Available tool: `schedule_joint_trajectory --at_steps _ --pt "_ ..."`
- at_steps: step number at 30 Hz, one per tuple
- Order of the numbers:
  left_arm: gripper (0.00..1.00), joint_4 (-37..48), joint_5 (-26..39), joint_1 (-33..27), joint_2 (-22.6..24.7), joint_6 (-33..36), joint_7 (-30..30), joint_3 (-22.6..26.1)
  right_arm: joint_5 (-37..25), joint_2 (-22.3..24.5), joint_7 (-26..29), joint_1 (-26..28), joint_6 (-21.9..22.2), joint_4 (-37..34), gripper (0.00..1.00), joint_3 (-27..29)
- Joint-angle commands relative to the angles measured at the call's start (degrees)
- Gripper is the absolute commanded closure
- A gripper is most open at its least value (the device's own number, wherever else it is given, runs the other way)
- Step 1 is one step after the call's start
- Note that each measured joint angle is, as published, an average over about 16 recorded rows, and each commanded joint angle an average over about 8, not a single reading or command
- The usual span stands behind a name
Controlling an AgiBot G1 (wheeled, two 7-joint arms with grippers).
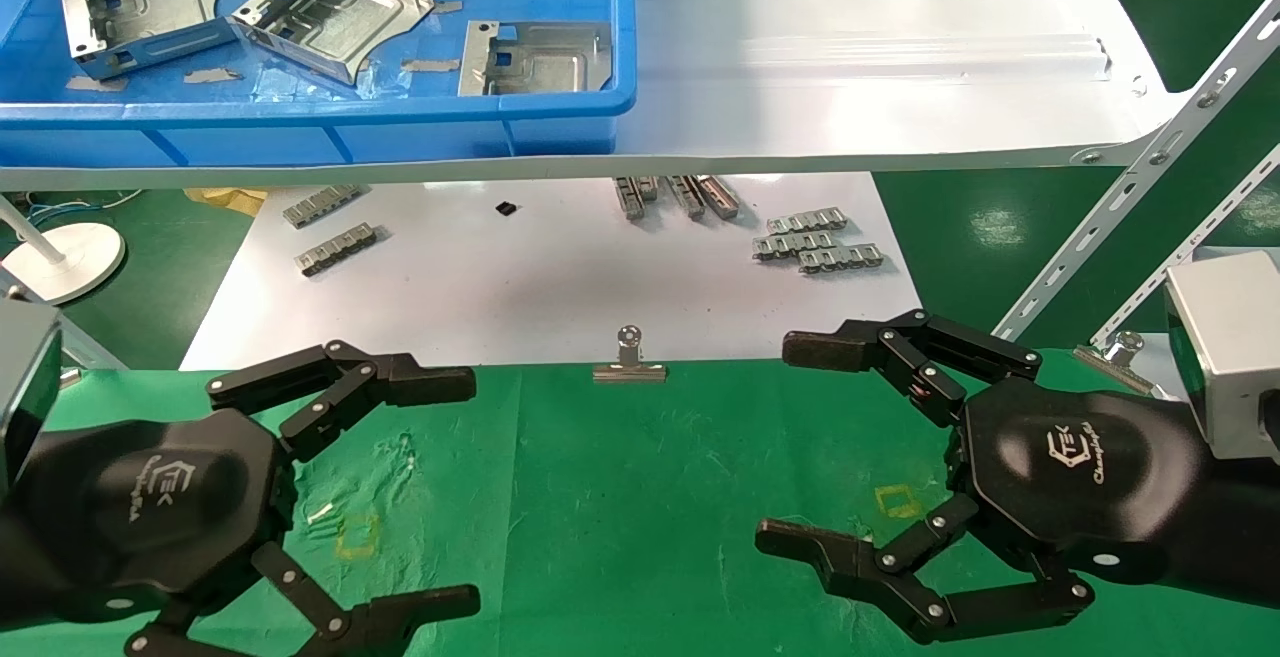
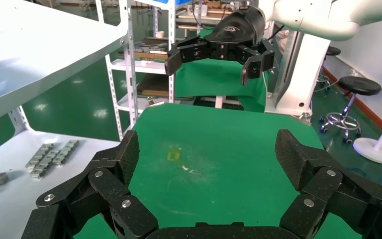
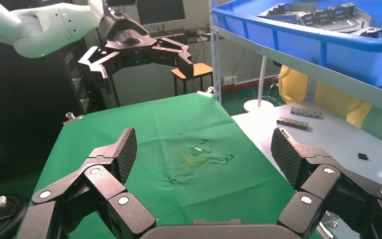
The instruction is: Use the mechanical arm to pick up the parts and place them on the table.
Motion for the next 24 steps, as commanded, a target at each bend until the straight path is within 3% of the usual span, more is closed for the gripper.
schedule_joint_trajectory --at_steps 1,8,9,16,17,24 --pt "0.0 0.0 0.0 0.0 0.0 0.0 0.0 0.0 0.0 0.0 0.0 0.0 0.0 0.0 0.0 0.0" --pt "0.0 0.0 0.0 0.0 0.0 0.0 0.0 0.0 0.0 0.0 0.0 0.0 0.0 0.0 0.0 0.0" --pt "0.0 0.0 0.0 0.0 0.0 0.0 0.0 0.0 0.0 0.0 0.0 0.0 0.0 0.0 0.06 0.0" --pt "0.0 0.0 0.0 0.0 0.0 0.0 0.0 0.0 0.0 0.0 0.0 0.0 0.0 0.0 0.94 0.0" --pt "0.0 0.0 0.0 0.0 0.0 0.0 0.0 0.0 0.0 0.0 0.0 0.0 0.0 0.0 1.0 0.0" --pt "0.0 0.0 0.0 0.0 0.0 0.0 0.0 0.0 0.0 0.0 0.0 0.0 0.0 0.0 1.0 0.0"
